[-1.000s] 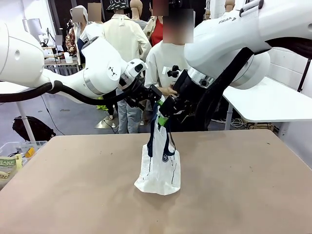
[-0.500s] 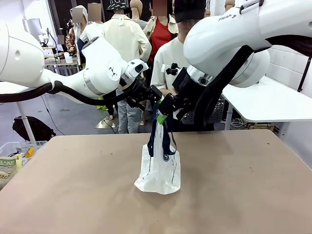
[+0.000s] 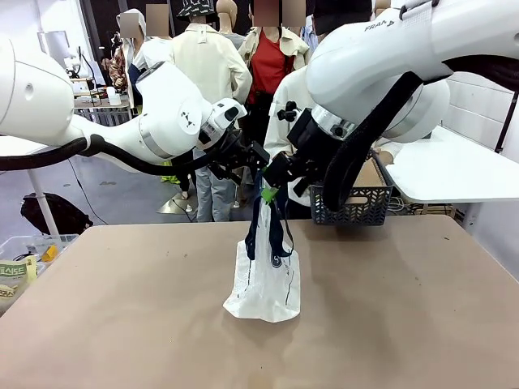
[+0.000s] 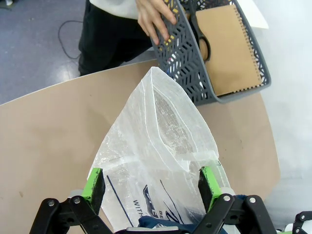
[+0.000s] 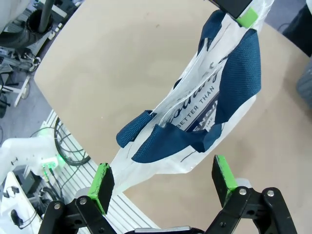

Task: Transfer purchased items from the store into the shopping bag.
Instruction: Open the Reusable shopping bag in the center of the table, then move the Reusable shopping bag to the right side of the table.

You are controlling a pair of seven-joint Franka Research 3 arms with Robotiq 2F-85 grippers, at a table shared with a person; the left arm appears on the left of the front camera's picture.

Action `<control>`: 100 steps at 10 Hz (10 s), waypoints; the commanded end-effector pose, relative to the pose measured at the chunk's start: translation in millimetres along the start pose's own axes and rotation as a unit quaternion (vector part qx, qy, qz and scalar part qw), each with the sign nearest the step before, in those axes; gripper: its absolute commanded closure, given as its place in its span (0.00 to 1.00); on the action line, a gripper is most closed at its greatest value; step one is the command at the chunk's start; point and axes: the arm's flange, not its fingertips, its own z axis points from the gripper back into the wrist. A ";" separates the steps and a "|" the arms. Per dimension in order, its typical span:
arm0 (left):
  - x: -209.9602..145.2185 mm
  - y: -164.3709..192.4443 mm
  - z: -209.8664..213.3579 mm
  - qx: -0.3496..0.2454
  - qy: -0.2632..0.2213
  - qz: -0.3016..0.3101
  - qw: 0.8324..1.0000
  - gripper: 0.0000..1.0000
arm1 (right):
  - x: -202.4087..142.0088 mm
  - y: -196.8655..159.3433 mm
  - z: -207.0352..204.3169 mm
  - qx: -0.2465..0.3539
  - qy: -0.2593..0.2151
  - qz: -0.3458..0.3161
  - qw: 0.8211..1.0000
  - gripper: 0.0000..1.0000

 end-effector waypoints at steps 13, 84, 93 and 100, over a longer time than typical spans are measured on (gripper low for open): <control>-4.9 3.7 0.7 -0.003 0.003 0.003 1.000 0.00 | 3.8 8.8 -8.9 0.002 0.011 0.016 1.000 0.00; -60.8 118.9 109.4 0.089 0.061 -0.020 0.994 1.00 | -9.3 -9.1 -35.5 -0.117 0.118 0.020 0.986 1.00; -60.8 118.9 109.4 0.089 0.061 -0.020 0.994 1.00 | -9.3 -9.1 -35.5 -0.117 0.118 0.020 0.986 1.00; -60.8 118.9 109.4 0.089 0.061 -0.020 0.994 1.00 | -9.3 -9.1 -35.5 -0.117 0.118 0.020 0.986 1.00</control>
